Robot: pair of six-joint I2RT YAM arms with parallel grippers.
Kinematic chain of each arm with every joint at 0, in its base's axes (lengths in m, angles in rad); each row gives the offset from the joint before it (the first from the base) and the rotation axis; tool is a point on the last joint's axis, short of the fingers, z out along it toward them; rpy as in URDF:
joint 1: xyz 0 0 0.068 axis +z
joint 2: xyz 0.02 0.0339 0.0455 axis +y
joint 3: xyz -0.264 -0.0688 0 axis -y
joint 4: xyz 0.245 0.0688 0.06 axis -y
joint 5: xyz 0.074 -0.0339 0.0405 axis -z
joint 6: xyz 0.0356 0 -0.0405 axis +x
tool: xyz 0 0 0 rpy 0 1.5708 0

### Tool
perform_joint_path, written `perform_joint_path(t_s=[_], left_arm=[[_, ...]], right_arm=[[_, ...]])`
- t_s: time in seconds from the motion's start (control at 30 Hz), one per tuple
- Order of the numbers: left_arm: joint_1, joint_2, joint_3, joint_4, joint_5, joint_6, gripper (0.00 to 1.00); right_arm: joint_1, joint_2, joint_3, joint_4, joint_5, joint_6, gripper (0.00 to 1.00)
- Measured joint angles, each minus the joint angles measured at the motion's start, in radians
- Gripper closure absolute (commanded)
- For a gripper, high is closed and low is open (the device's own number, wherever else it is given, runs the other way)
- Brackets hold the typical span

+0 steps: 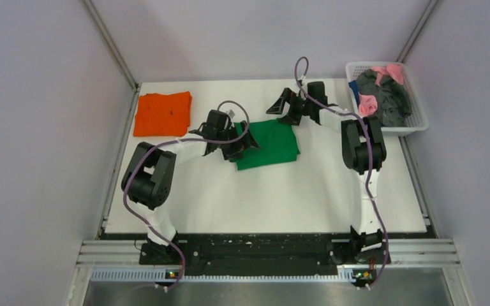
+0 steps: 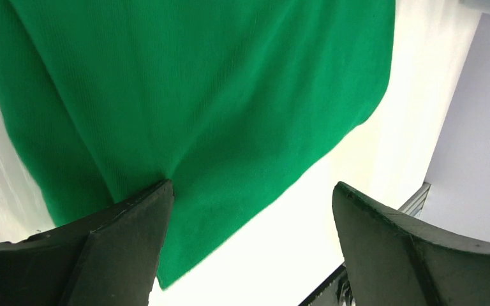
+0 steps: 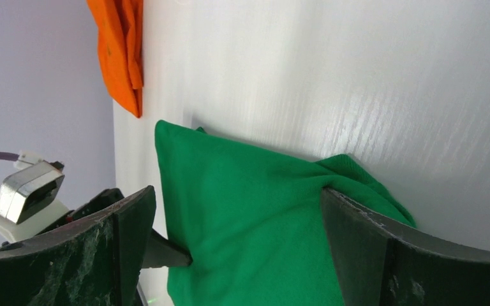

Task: Fold and stack the t-shirts
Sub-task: Smooth out wrinkles on the folded tshirt

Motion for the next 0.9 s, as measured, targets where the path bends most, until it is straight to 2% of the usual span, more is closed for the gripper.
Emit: perform_joint_path(t_s=[0.2,0.3,0.47,0.67,0.9], left_arm=[[-0.013,-0.050,0.075,-0.154,-0.066,0.001,0.01],[0.005,-0.045,0.156,-0.179,-0.089,0.002,0.01],[0.053,0.059,0.347,-0.182,-0.110,0.004,0.01],[0.075,0.280,0.479,-0.178,-0.123,0.004,0.01],[0.090,0.328,0.492,-0.152,-0.108,-0.014,0.01]], right_arm=[[0.001,-0.131,-0.017,-0.146,0.060,-0.079,0.01],[0.001,-0.298,-0.155,-0.110,0.057,-0.084,0.01],[0.008,-0.559,-0.517,0.114,0.005,-0.013,0.01],[0.021,-0.566,-0.783,0.290,-0.027,0.075,0.01],[0.016,-0.486,-0.851,0.375,-0.003,0.083,0.01]])
